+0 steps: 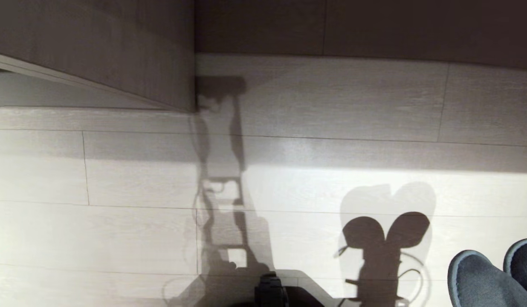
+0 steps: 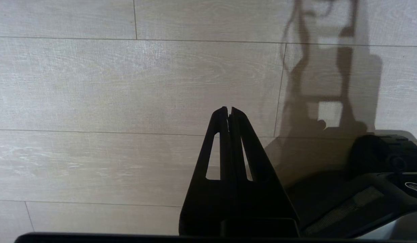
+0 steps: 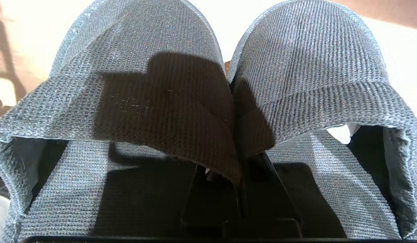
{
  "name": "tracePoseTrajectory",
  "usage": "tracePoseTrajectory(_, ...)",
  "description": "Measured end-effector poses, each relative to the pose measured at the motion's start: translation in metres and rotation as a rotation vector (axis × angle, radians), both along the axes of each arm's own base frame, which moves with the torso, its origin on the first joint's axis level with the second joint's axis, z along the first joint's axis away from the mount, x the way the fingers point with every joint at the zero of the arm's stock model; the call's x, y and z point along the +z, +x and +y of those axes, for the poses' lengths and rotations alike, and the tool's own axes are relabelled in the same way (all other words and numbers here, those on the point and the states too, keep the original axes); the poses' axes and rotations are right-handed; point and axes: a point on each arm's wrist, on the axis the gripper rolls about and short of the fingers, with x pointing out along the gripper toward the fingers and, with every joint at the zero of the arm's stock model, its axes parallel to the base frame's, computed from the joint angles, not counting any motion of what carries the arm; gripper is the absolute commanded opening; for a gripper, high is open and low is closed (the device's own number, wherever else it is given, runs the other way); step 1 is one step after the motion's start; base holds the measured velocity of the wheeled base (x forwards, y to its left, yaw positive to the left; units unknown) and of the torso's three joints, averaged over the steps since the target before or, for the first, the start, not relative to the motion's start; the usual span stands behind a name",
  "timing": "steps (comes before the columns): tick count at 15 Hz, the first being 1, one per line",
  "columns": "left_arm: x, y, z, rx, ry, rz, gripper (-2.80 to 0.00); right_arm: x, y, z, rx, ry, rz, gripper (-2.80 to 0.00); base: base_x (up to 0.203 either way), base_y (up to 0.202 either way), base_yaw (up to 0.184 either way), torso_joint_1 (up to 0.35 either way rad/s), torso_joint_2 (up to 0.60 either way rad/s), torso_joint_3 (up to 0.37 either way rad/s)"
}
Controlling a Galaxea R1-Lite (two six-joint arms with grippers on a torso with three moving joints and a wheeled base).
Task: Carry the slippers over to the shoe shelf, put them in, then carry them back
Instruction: Place the slippers on the floor
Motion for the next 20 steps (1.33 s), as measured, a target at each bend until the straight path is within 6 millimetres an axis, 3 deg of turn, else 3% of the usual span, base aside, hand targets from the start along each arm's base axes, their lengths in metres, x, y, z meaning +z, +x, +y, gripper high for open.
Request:
tracePoseTrajectory(7, 0.0, 0.0, 0.0, 0.0, 0.0, 0.0, -2.8, 0.002, 0.0, 0.0, 0.001, -0.001, -0.014, -2.8, 0.0, 0.0, 0.0, 0.001, 0.0, -0.077)
tracePoseTrajectory(12, 0.0, 0.0, 0.0, 0.0, 0.0, 0.001, -2.8, 0.058, 0.003, 0.001, 0.041, -0.008, -0.088, -2.8, 0.0, 0.0, 0.0, 0.0, 0.0, 0.0)
tracePoseTrajectory(14, 0.0, 0.0, 0.0, 0.0, 0.0, 0.001, -2.8, 0.086, 0.025, 0.001, 0.048, -0.007, -0.07, -2.8, 0.0, 0.0, 0.0, 0.0, 0.0, 0.0)
tracePoseTrajectory(16, 0.0, 0.0, 0.0, 0.0, 0.0, 0.001, -2.8, 0.11, 0.065, 0.002, 0.047, -0.006, -0.057, -2.8, 0.0, 0.0, 0.0, 0.0, 0.0, 0.0)
tracePoseTrajectory(20, 0.0, 0.0, 0.0, 0.0, 0.0, 0.001, -2.8, 0.139, 0.17, 0.003, 0.005, 0.003, -0.127, -2.8, 0.0, 0.0, 0.0, 0.0, 0.0, 0.0)
